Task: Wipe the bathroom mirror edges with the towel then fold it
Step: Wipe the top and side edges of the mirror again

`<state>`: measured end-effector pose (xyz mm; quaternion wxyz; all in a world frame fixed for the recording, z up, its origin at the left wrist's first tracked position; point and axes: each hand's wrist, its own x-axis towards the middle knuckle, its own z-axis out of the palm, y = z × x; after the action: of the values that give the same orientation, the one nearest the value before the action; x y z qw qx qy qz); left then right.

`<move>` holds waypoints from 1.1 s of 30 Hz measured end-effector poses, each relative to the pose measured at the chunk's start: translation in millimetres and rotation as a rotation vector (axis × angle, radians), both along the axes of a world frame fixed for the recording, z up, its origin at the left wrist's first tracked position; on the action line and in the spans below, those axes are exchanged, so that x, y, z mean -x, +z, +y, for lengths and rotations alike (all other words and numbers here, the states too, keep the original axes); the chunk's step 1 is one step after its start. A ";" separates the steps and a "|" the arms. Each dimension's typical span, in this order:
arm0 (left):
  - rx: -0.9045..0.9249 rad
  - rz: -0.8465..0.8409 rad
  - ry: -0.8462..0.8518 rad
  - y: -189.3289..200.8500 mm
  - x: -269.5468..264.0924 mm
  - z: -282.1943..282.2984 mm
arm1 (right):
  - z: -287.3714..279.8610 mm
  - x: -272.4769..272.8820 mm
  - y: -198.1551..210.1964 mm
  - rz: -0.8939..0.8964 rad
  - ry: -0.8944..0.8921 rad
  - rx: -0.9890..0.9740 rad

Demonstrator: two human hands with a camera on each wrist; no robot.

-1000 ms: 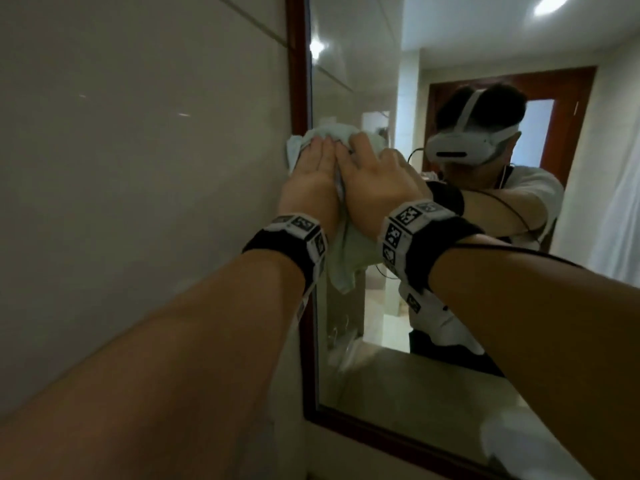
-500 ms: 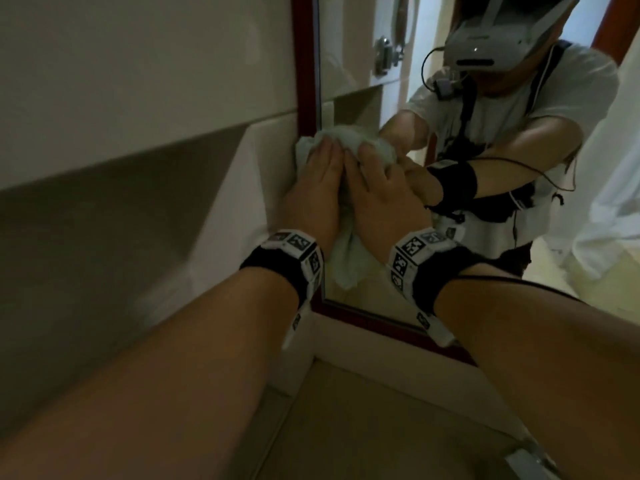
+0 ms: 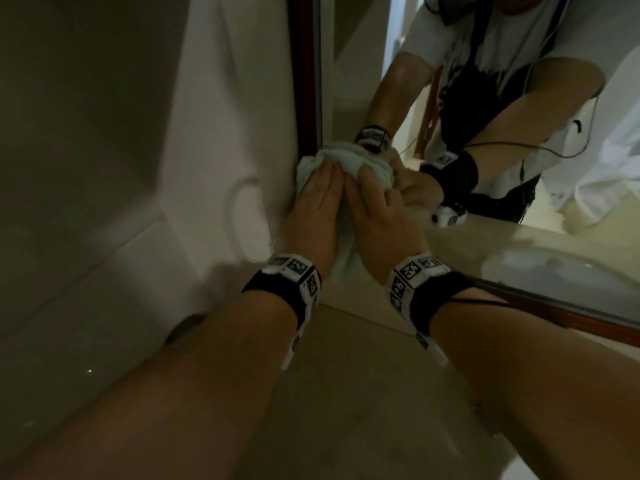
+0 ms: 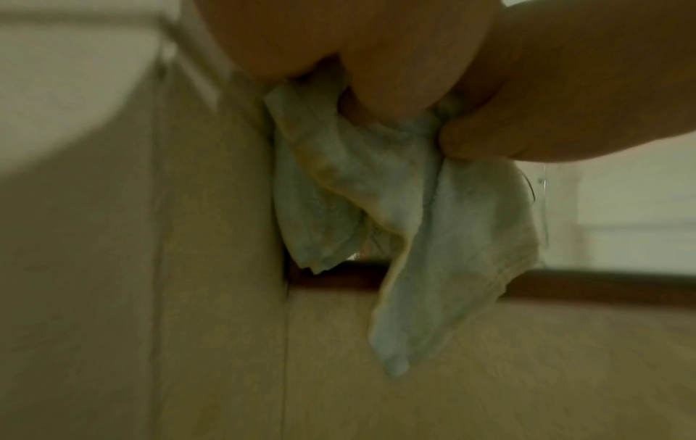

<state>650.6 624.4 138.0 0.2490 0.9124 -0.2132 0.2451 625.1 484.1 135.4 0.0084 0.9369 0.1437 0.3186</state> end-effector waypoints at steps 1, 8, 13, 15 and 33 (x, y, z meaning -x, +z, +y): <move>-0.013 0.039 0.005 -16.4 2.3 0.7 | -3.4 0.4 -17.4 0.069 0.021 0.006; -0.094 0.145 -0.004 -50.1 21.1 3.7 | -10.8 5.0 -57.2 0.236 0.054 -0.051; -0.177 0.325 -0.024 -61.7 31.8 8.8 | -6.7 18.1 -64.7 0.438 0.041 -0.027; -0.275 0.452 -0.022 -61.2 35.9 8.1 | -2.8 19.2 -65.4 0.564 -0.026 0.003; 0.024 1.037 -0.517 20.4 167.4 -39.7 | -107.4 189.4 101.2 0.845 -0.428 -0.878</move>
<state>483.3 584.7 158.4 0.3832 0.8286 -0.2765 -0.3002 435.7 376.7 236.6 -0.3698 0.9057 -0.1991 -0.0573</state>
